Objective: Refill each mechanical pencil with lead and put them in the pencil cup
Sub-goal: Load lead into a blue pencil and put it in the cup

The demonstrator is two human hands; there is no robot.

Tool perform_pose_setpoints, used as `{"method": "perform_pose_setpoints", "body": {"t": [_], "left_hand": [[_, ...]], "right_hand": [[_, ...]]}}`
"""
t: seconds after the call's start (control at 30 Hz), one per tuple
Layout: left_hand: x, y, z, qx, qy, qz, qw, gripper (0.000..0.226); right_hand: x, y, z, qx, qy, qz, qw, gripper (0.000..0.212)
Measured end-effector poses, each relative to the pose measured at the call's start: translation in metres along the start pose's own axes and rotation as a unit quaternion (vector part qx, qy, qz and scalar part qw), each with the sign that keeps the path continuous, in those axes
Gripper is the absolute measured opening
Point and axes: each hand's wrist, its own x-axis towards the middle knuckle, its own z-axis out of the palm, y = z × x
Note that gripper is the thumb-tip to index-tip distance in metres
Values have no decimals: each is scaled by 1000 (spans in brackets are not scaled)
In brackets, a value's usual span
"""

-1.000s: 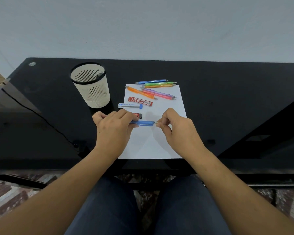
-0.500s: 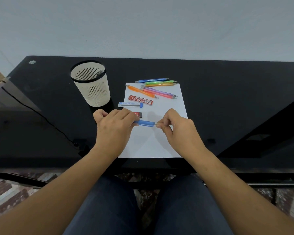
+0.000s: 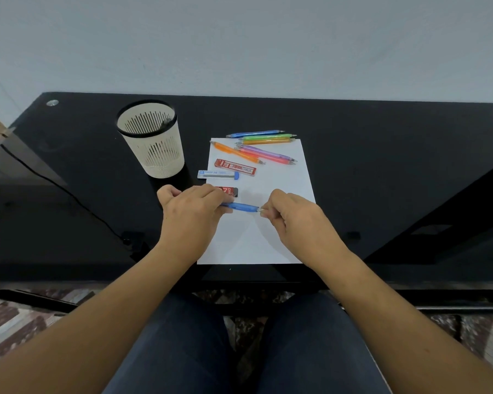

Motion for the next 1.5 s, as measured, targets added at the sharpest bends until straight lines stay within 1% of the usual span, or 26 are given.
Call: {"method": "perform_pose_setpoints", "body": {"t": [0.07,0.13,0.2,0.27,0.43,0.57,0.63,0.7,0.83,0.9,1.0,1.07,1.13,1.23,1.4,1.5], "left_hand": [[0,0,0,4,5,6,1000,15],[-1,0,0,12,13,8,1000,14],[-2,-1,1,18,20,1,1000,14],[-3,-3,2,22,24,-4,999,14],[-4,-3,2,25,33,4,999,13],[-4,-4,4,19,56,7,998,10],[-4,-5,4,9,70,8,997,8],[-4,-6,4,2,81,11,997,7],[-4,-6,2,4,87,15,996,9],[-4,-6,2,5,81,13,997,10],[-3,-6,2,8,71,6,997,10],[-3,-5,2,12,66,5,998,11],[-2,-4,1,13,63,5,998,11],[-1,-4,0,16,55,3,998,12],[-1,-3,0,19,47,1,999,13],[-1,-3,-1,19,44,1,999,13]], "right_hand": [[1,0,0,26,-6,13,1000,18],[2,1,-2,76,-6,36,996,13],[1,3,-4,113,-2,48,992,16],[0,7,-4,125,3,52,991,21],[2,10,0,67,5,44,997,11],[5,10,2,65,9,61,996,22],[7,8,1,59,-4,58,997,27],[8,6,0,47,-12,53,997,28],[9,5,-2,28,14,49,998,27],[11,4,-3,28,-1,62,998,30],[13,0,-5,2,-35,54,998,36],[13,-2,-8,24,-52,69,996,39],[12,-4,-9,44,-60,84,994,35],[11,-3,-8,29,-55,76,995,24],[13,-6,-9,11,-47,67,997,26],[14,-9,-11,22,-37,82,996,25]]}}
